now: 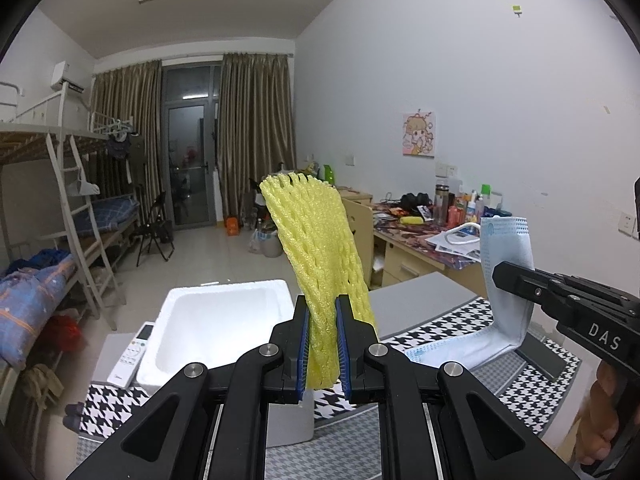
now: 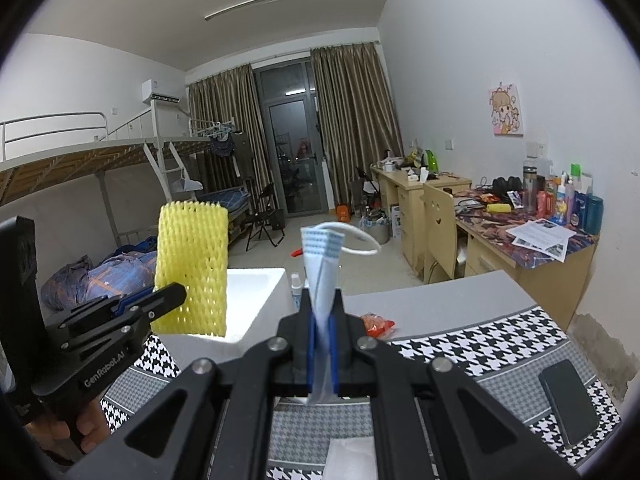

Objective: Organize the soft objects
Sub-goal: 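Carry the yellow mesh sleeve and the mask up over the white foam box, then open the left gripper to drop the yellow sleeve into the box while the right gripper holds the mask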

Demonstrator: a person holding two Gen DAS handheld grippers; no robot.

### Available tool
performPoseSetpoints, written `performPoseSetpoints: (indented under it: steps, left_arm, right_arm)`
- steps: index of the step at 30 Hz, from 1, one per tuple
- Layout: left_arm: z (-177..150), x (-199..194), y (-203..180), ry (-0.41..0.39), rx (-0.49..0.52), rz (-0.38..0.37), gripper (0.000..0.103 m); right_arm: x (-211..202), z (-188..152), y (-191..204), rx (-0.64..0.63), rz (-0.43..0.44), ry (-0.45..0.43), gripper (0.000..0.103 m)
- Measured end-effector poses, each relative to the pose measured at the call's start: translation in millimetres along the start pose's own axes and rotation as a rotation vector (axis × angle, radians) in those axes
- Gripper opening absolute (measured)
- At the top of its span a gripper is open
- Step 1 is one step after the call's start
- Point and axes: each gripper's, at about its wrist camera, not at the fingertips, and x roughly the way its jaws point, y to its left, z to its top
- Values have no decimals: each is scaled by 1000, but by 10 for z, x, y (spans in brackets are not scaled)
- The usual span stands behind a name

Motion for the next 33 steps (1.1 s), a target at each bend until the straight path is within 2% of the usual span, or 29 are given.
performPoseSetpoints:
  steps: [33]
  left_arm:
    - [102,248,429,4,-43,190,13]
  right_arm:
    - [591,414,375,-23,71,1,8]
